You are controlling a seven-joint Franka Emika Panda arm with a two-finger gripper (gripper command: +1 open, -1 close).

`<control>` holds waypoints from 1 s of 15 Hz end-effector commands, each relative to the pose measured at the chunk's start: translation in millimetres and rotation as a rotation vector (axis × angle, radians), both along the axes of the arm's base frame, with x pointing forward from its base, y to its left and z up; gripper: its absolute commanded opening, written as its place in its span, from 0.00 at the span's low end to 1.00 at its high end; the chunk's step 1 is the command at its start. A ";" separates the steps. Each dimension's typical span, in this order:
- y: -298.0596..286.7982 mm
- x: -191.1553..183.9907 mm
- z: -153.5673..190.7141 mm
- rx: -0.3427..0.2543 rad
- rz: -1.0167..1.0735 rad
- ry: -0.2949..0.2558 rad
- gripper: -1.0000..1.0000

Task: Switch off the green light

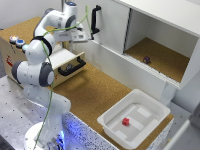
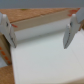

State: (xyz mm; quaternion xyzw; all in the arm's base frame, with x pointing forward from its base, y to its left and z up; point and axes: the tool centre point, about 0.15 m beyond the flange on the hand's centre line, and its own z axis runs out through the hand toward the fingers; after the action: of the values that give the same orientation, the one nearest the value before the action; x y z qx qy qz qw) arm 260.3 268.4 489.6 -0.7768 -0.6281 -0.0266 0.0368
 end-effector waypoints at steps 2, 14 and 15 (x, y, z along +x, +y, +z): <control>91.2 -60.4 26.9 0.037 0.239 -0.065 1.00; 165.1 -71.8 11.8 -0.023 0.327 -0.082 1.00; 165.1 -71.8 11.8 -0.023 0.327 -0.082 1.00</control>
State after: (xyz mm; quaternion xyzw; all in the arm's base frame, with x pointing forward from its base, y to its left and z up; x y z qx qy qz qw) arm 176.0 408.5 492.7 -0.6557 -0.7494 -0.0850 0.0358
